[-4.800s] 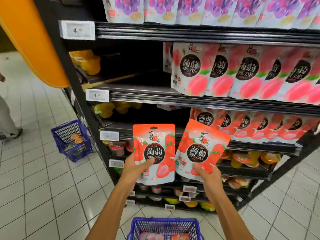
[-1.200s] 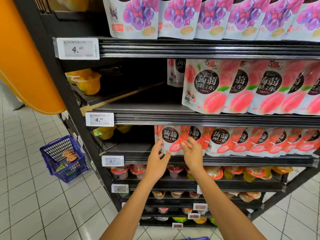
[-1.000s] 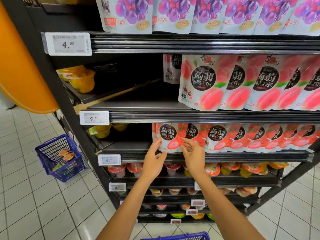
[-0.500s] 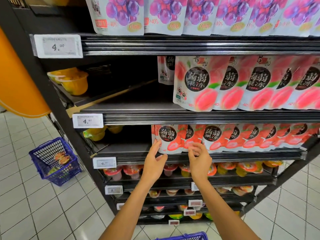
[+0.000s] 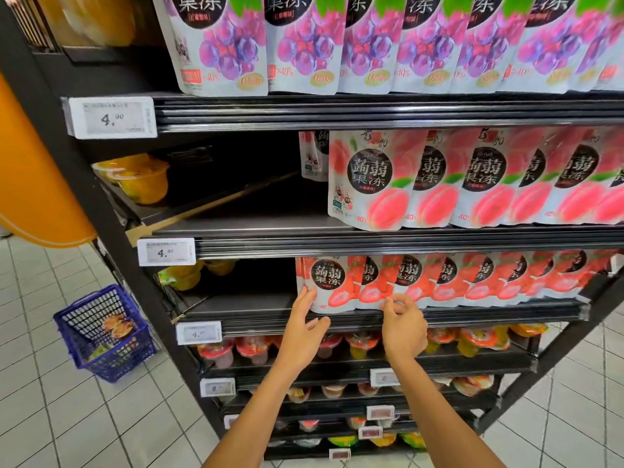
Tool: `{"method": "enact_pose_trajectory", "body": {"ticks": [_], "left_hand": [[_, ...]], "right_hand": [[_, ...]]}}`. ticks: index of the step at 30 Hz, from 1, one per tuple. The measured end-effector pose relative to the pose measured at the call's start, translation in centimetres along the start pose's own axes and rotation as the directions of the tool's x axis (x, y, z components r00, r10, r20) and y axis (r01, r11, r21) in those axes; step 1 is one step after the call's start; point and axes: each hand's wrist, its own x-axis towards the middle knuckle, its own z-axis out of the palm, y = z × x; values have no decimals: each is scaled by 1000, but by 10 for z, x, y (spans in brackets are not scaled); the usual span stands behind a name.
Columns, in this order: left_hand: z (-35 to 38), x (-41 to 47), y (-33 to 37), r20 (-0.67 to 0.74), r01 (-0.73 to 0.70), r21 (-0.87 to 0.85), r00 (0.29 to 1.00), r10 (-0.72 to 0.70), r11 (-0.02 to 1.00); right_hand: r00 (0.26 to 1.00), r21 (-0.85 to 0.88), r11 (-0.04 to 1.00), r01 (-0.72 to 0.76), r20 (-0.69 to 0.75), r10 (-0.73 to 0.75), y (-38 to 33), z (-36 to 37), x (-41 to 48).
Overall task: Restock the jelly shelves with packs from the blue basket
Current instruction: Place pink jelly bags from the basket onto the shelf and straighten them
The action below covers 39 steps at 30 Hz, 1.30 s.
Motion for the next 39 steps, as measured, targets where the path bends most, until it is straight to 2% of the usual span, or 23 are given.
{"method": "enact_pose_trajectory", "body": {"ticks": [6,12,15,18,22,26,31,34,39], "left_hand": [[7,1,3,-23,4,-8,1000,-5,1000],[7,-12,8,-103,-47,-91,994,37,995],[13,-27,2,-138,-86,-77,988,75,993],[23,-41,-12,-175,-78,-28,982,72,997],[39,-69,-56,-172,107,-32,979,-111,994],[57,-114,-128,-163,310,-79,934,-319,947],[81,-176,-221,-171,544,-121,813,-557,830],[93,-201,-274,-152,629,-73,760,-632,774],[109,-239,-381,-157,760,-101,625,-765,642]], "right_hand": [[999,0,1000,9,41,-9,-1,-10,2],[996,117,993,33,75,-42,3,-22,1],[977,208,976,57,191,-98,23,-25,-5],[946,229,973,39,305,-110,50,-27,-14],[876,193,978,-75,481,-27,105,-34,-36],[786,41,988,-149,611,93,183,-38,-58],[670,-153,949,-274,678,303,283,-40,-89],[663,-220,930,-293,654,364,337,-31,-104],[616,-355,898,-260,656,437,434,2,-133]]}}
